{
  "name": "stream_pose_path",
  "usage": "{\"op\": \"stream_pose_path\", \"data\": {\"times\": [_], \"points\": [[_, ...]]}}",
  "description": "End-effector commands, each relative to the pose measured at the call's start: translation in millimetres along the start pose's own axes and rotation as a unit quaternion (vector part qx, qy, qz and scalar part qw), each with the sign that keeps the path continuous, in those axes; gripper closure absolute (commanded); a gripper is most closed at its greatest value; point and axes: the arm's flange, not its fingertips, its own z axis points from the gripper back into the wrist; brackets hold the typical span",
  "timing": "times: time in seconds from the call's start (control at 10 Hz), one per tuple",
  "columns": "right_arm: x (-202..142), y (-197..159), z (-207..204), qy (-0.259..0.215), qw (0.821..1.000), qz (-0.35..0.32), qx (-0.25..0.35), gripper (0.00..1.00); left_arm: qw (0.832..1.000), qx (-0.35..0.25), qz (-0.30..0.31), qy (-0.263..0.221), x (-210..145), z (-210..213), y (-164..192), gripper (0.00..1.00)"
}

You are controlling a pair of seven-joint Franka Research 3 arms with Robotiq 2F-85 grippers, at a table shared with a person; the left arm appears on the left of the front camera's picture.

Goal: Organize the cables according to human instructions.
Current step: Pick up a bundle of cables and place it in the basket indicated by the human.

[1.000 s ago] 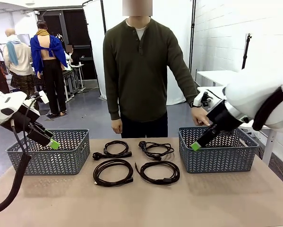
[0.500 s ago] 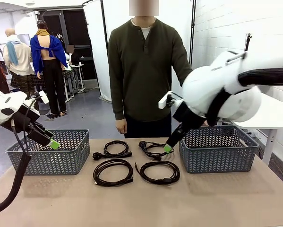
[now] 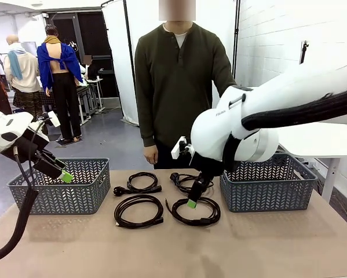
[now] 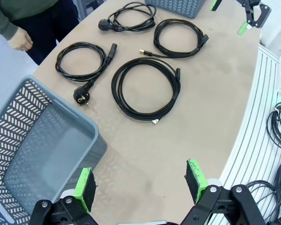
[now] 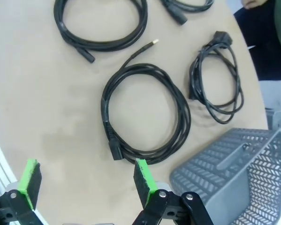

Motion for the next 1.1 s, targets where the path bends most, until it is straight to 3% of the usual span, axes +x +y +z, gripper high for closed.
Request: {"op": "stream_pose_path", "data": {"times": [0.0,0.7,1.0], "points": [[6.6,-5.3,-10.1,0.023,1.0,-0.003,-0.017,0.0,1.0,-0.007,-0.005,-0.007,-1.5,-0.3,4.2,0.0],[0.6,-1.0,-9.0,0.012,1.0,0.004,-0.002,0.0,1.0,-0.007,-0.005,-0.007,-1.5,-0.3,4.2,0.0],[10.1,-9.7,-19.9,0.029,0.999,0.016,0.01,0.0,1.0,-0.007,-0.005,-0.007,-1.5,-0.3,4.2,0.0]]}}
